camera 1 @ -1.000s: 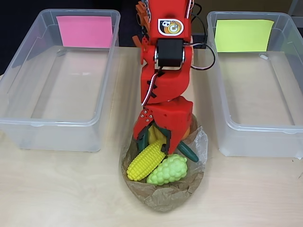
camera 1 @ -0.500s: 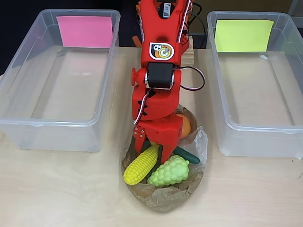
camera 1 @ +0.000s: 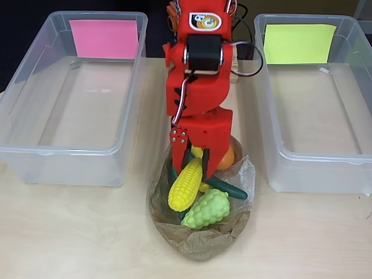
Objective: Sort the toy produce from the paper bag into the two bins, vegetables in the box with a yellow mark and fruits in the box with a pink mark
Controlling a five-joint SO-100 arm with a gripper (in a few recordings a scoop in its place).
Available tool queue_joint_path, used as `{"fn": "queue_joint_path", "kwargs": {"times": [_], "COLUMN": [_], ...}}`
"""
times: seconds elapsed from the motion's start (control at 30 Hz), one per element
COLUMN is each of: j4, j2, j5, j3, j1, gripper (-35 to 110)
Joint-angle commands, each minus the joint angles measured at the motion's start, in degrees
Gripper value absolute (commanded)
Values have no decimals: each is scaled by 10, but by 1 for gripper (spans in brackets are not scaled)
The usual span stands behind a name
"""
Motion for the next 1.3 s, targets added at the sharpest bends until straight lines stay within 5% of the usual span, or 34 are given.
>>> {"fn": "queue_joint_path", "kwargs": {"times": [0.0,0.33,0.7,0.87,1.27], "j4": [55,137,268,143,-241], "j2": [105,352,433,396,344], "j5": [-36,-4,587,718,730], "j3": [11,120,156,250,521], "j1": [-11,-138,-584,-703,-773], "gripper": [0,0,0,0,1]}}
